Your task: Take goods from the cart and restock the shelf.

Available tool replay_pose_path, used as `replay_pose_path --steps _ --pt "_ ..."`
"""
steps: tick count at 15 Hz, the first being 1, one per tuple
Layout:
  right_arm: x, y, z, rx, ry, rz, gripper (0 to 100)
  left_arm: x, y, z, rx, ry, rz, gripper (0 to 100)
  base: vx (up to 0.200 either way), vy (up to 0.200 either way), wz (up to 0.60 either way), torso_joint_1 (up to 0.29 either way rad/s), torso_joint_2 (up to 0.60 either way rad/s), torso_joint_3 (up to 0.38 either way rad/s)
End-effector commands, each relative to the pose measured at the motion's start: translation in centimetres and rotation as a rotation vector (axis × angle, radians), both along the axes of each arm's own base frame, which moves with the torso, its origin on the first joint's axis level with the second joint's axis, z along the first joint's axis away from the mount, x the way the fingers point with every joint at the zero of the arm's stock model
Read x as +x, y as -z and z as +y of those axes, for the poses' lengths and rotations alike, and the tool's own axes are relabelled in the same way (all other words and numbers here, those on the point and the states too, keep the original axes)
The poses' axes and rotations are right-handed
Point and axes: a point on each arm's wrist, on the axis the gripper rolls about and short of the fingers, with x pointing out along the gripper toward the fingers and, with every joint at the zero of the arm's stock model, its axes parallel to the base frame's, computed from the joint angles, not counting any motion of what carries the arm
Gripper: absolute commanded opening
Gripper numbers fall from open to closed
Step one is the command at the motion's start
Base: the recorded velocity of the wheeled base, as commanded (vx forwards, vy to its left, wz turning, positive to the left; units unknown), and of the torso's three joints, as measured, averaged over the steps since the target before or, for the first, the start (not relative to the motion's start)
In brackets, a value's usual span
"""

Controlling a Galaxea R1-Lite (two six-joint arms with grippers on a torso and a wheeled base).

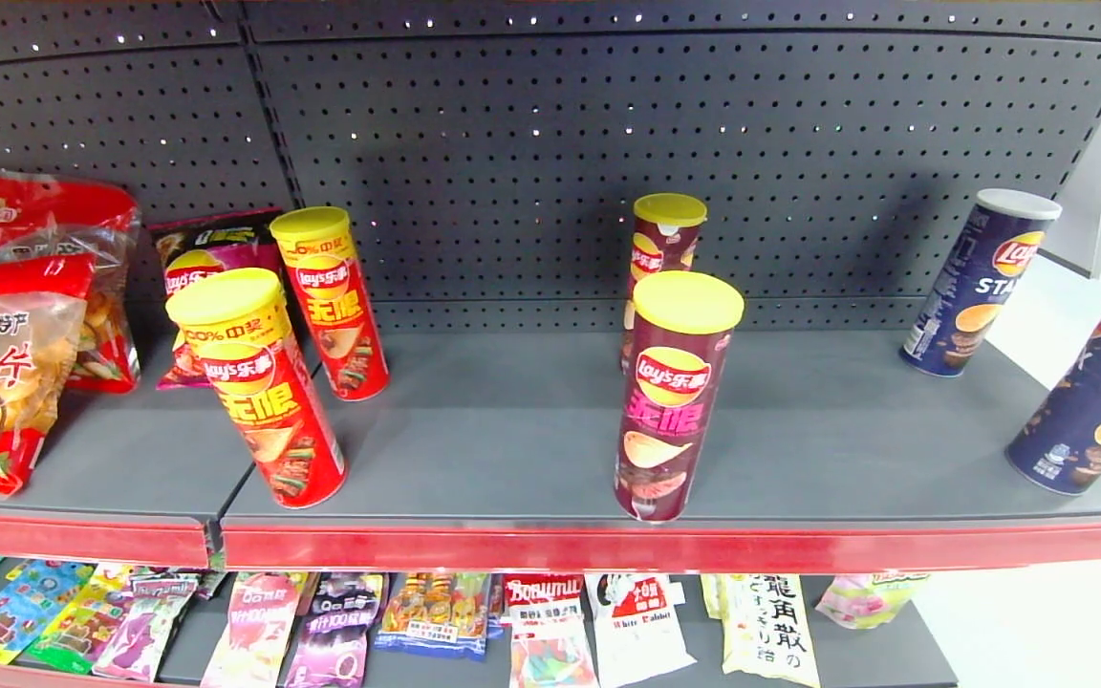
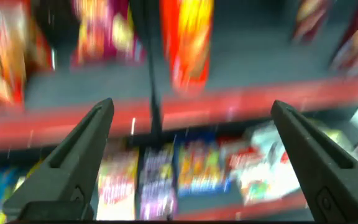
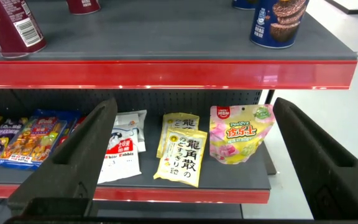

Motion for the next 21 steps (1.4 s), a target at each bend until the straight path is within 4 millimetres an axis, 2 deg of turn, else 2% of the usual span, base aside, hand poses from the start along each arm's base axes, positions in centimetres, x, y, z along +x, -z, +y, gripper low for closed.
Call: replay_pose_path --steps 1,3,4,5,9,12,15,17,18,20,21 --pt "0.0 0.0 0.0 0.0 -0.001 0.001 100 6.6 -14.9 -0.8 0.028 0.234 -0.009 100 0.0 0.0 0.0 0.0 0.0 0.0" --pt "0.0 0.0 0.0 -0.001 0.001 0.001 100 12.5 -16.0 -1.9 0.052 0.329 -0.004 100 0.0 0.0 0.0 0.0 0.0 0.0" --pt "0.0 0.0 0.0 0.0 -0.001 0.001 100 13.6 -16.0 -2.5 0.052 0.368 -0.014 100 0.0 0.0 0.0 0.0 0.0 0.0" --pt "0.0 0.0 0.0 0.0 -0.001 0.001 100 15.5 -16.1 -4.5 0.049 0.474 -0.012 100 0.0 0.0 0.0 0.0 0.0 0.0" --pt "0.0 0.0 0.0 0.0 -0.001 0.001 100 17.8 -15.2 -9.3 0.08 0.605 0.068 100 0.0 0.0 0.0 0.0 0.0 0.0" --pt "0.0 0.0 0.0 0.0 -0.001 0.001 100 20.4 -16.3 -12.1 0.084 0.617 0.072 100 0.0 0.0 0.0 0.0 0.0 0.0" --pt "0.0 0.0 0.0 0.0 0.001 0.001 100 21.8 -14.4 -15.7 0.119 0.583 0.162 100 0.0 0.0 0.0 0.0 0.0 0.0" --pt "0.0 0.0 0.0 0.0 -0.001 0.001 100 22.4 -12.9 -16.9 0.156 0.566 0.238 100 0.0 0.0 0.0 0.0 0.0 0.0" --pt "0.0 0.0 0.0 0.0 -0.001 0.001 100 22.4 -12.8 -17.0 0.16 0.564 0.246 100 0.0 0.0 0.0 0.0 0.0 0.0" --pt "0.0 0.0 0.0 -0.001 -0.001 0.001 100 23.2 -11.0 -18.4 0.204 0.532 0.32 100 0.0 0.0 0.0 0.0 0.0 0.0" --pt "0.0 0.0 0.0 -0.001 -0.001 0.001 100 23.2 -11.0 -18.4 0.205 0.534 0.321 100 0.0 0.0 0.0 0.0 0.0 0.0"
